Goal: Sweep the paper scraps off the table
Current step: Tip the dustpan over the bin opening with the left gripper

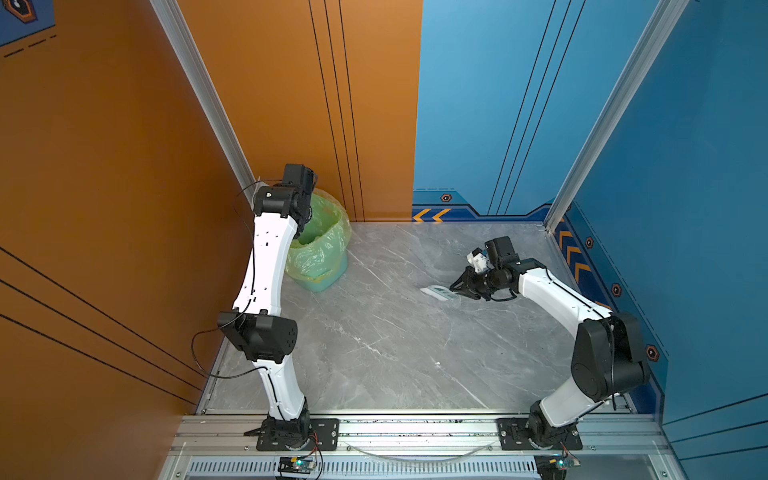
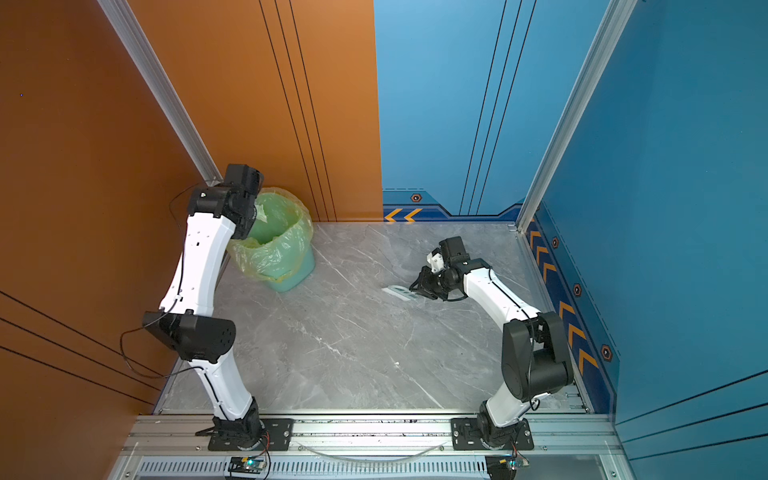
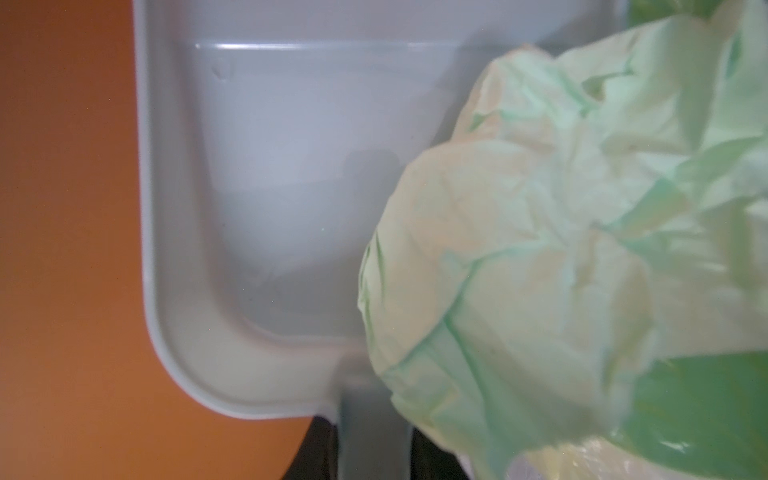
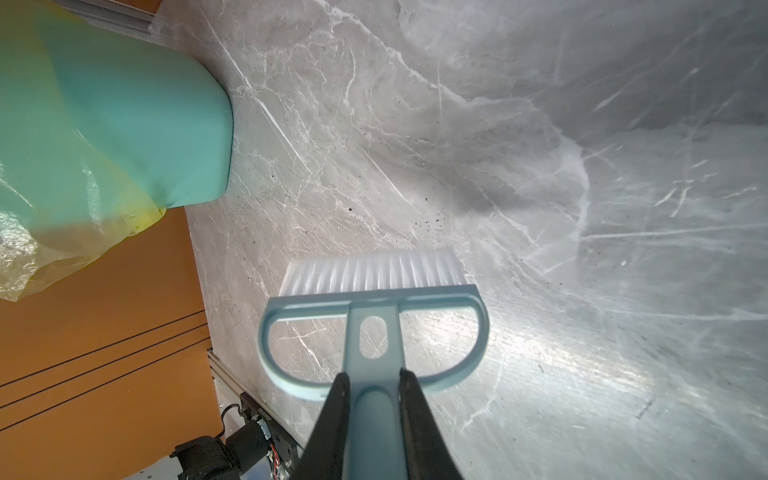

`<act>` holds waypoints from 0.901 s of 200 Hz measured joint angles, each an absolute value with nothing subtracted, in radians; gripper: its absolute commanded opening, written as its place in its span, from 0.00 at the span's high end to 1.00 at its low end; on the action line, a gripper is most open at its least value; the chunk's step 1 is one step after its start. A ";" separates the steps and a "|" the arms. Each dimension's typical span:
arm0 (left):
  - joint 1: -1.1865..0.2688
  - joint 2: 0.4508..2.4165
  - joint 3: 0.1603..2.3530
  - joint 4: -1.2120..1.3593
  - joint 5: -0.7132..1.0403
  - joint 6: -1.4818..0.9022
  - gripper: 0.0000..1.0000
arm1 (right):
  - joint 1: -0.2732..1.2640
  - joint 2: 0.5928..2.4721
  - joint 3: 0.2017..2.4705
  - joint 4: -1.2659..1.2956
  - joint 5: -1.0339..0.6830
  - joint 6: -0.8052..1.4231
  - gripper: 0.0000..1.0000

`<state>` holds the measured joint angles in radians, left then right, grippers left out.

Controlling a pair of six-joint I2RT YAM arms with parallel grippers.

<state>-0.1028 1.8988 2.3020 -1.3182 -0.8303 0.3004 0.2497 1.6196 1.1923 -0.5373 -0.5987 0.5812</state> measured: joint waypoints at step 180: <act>-0.152 1.988 2.377 -1.318 -1.058 0.464 1.00 | 0.248 1.620 1.192 -0.538 -0.599 0.576 1.00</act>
